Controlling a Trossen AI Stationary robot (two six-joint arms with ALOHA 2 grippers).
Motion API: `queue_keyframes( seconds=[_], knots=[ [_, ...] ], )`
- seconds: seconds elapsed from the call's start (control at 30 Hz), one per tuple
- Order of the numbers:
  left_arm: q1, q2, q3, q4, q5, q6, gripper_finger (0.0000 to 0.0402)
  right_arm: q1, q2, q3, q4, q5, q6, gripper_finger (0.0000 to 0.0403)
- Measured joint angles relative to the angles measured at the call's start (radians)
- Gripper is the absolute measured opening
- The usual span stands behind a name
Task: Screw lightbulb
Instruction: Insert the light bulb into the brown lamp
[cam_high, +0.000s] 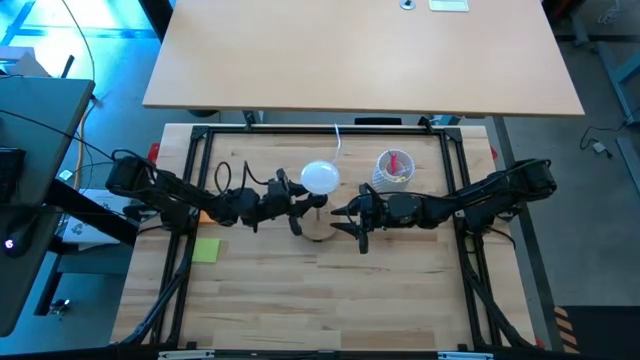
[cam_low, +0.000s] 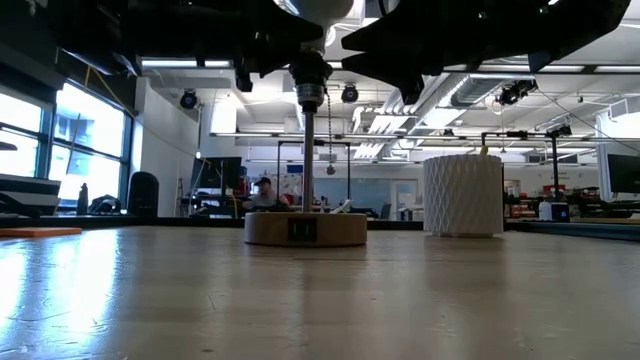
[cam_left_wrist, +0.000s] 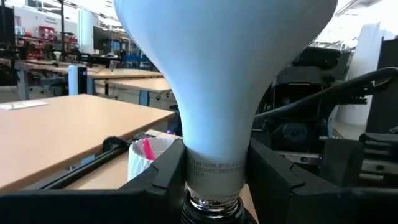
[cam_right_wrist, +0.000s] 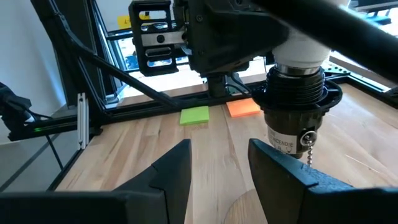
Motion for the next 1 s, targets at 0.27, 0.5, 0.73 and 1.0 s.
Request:
queue_keyframes(
  seconds=[0.27, 0.5, 0.73, 1.0],
  knots=[
    [-0.042, -0.006, -0.013, 0.0, -0.042, 0.081, 0.0122, 0.0, 0.0, 0.0, -0.027, 0.0, -0.002, 0.0156],
    [-0.045, -0.008, -0.036, 0.008, -0.046, 0.076, 0.0122, 0.0, 0.0, 0.0, -0.03, 0.0, -0.002, 0.0156],
    [-0.045, -0.008, -0.037, 0.0, -0.046, 0.082, 0.0132, 0.0, 0.0, 0.0, -0.024, 0.0, -0.02, 0.0156],
    [-0.045, -0.007, -0.038, -0.004, -0.043, 0.083, 0.0132, -0.056, -0.013, 0.006, 0.124, -0.008, -0.152, 0.0175]
  ],
)
